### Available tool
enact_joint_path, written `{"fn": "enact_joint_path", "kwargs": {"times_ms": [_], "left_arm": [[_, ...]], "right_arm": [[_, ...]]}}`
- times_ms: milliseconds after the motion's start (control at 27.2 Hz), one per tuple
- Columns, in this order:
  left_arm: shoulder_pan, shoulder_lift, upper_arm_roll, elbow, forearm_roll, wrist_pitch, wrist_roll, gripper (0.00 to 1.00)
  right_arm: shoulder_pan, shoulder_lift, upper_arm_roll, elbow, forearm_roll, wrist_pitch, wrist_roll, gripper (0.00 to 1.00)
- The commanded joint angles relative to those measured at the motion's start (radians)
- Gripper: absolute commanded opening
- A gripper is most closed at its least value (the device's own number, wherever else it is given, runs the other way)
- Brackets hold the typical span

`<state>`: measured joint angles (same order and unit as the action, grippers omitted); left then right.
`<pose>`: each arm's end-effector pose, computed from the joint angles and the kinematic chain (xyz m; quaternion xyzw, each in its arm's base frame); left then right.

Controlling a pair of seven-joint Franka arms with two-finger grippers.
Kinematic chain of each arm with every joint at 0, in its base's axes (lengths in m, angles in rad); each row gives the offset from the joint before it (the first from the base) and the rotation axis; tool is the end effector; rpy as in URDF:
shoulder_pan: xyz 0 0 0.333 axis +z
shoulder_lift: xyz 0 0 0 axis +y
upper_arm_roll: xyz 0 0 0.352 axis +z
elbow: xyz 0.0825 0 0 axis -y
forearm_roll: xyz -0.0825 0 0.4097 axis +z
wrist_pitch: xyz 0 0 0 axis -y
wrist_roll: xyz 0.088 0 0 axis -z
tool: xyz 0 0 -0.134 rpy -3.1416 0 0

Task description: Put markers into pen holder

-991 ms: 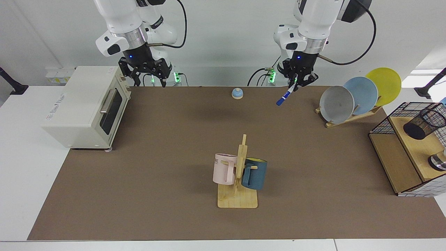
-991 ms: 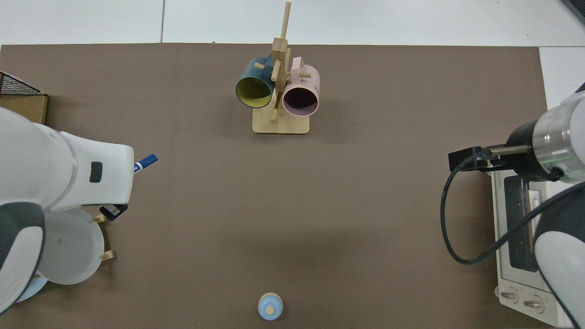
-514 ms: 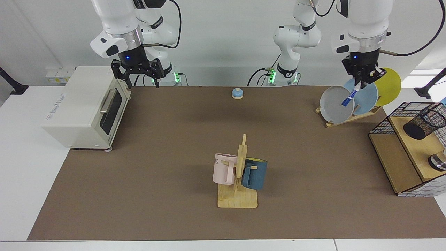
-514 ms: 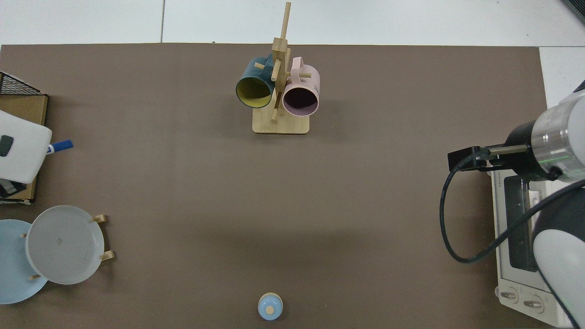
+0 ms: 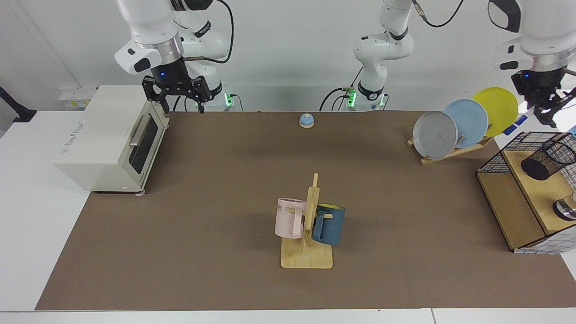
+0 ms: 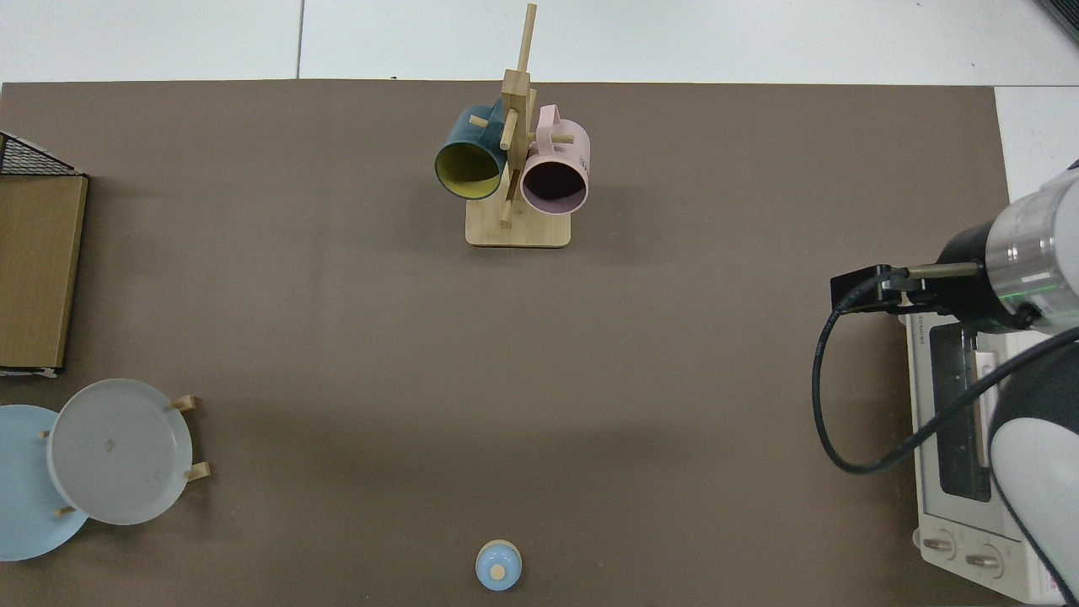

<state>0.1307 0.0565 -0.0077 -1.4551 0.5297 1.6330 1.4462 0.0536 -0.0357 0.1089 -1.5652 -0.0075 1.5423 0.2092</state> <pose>0.5963 0.1392 0.6815 -0.7599 0.5922 0.1434 0.2265 0.5581 0.0917 0.6541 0.9997 -0.0235 0.0072 0.0044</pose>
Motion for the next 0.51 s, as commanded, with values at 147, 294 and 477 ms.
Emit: {"fn": "enact_joint_path", "kwargs": {"times_ms": [147,294,477], "left_arm": [[0.116,0.091,-0.012,0.039,0.075,0.109,0.178,0.00],[0.162,0.141,-0.012,0.082,0.084,0.157,0.301,0.00],[0.185,0.147,-0.017,0.085,0.087,0.180,0.333,0.00]], "right_arm": [[-0.014,0.017,0.017,0.031,0.012,-0.041,0.124,0.99],[-0.015,0.014,0.015,0.025,0.014,-0.037,0.134,0.99],[-0.015,0.005,0.017,0.016,0.015,-0.028,0.131,1.00]]}}
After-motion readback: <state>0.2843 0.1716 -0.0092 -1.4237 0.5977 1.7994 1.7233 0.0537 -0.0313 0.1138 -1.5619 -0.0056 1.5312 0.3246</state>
